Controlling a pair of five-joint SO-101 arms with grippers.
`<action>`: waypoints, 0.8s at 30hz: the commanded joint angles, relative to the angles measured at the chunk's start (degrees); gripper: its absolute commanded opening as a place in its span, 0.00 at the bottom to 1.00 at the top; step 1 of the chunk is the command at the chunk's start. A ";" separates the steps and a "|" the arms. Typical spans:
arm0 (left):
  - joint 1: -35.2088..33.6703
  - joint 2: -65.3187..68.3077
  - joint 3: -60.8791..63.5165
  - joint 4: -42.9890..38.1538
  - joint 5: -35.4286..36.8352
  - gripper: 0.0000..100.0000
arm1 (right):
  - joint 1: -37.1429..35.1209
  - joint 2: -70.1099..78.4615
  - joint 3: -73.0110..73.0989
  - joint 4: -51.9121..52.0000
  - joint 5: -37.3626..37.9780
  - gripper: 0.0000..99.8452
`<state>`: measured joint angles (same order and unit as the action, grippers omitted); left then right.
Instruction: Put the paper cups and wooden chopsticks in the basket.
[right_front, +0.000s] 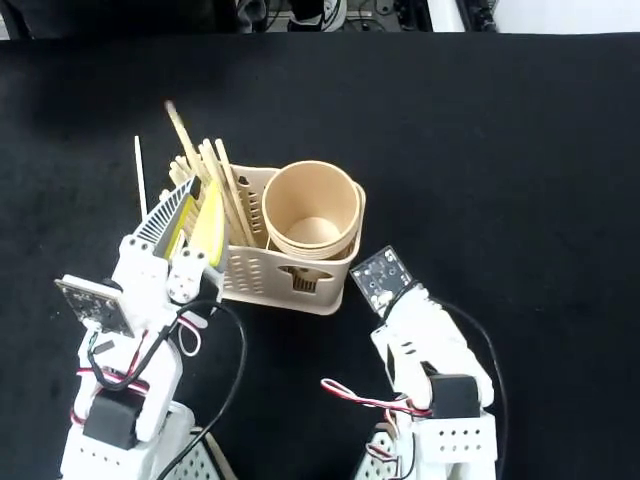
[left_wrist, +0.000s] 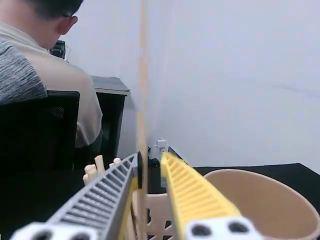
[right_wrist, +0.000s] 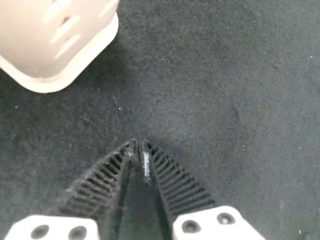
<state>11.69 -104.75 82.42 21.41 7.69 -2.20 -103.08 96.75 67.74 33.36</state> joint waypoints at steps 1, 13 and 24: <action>0.22 0.53 -2.15 1.32 0.00 0.11 | 0.44 -4.09 -0.13 -0.09 0.35 0.01; -22.99 2.29 -32.84 26.81 5.71 0.12 | 0.44 -4.09 -0.13 -0.18 0.35 0.01; -37.14 48.79 -54.99 33.49 6.42 0.12 | 0.44 -4.09 -0.13 0.09 0.35 0.01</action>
<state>-24.53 -74.95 37.85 51.38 16.04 -2.20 -103.08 96.75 67.74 33.36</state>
